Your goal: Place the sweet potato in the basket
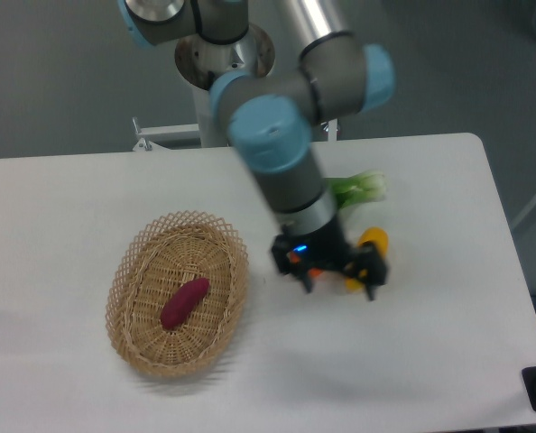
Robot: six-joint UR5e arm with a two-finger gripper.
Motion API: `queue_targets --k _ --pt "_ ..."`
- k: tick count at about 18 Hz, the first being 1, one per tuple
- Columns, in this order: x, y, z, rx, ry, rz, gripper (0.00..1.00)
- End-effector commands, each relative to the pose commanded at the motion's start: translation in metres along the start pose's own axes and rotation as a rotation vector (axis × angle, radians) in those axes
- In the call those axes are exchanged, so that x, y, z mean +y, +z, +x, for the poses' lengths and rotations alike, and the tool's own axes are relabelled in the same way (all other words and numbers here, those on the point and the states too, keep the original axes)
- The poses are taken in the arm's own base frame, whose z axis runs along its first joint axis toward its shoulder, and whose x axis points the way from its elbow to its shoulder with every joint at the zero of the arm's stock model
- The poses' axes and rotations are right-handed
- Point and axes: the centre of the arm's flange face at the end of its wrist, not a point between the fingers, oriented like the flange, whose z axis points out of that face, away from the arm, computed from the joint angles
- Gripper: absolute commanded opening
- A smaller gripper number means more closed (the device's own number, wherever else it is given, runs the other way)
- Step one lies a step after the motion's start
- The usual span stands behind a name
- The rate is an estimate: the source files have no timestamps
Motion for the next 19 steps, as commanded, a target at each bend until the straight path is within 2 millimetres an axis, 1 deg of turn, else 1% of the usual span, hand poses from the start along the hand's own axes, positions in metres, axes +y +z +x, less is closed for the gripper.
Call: queue_targets --k 4,6,7,9,12,13,15,19 --pt "0.040 -0.031 -0.047 0.088 0.209 -0.059 1.00" --pt "0.054 -0.037 -0.059 0.117 0.281 -0.059 1.00" --pt "0.062 -0.034 -0.063 0.134 0.289 -0.043 1.00" --pt "0.072 -0.044 -0.067 0.146 0.267 0.024 1.00" --pt "0.078 -0.038 -0.064 0.170 0.256 0.037 1.00" --pt "0.080 -0.042 -0.061 0.168 0.254 0.037 1.00" --pt "0.083 -0.044 -0.060 0.167 0.251 0.038 1.00" --pt "0.081 -0.045 -0.059 0.165 0.252 0.044 1.00"
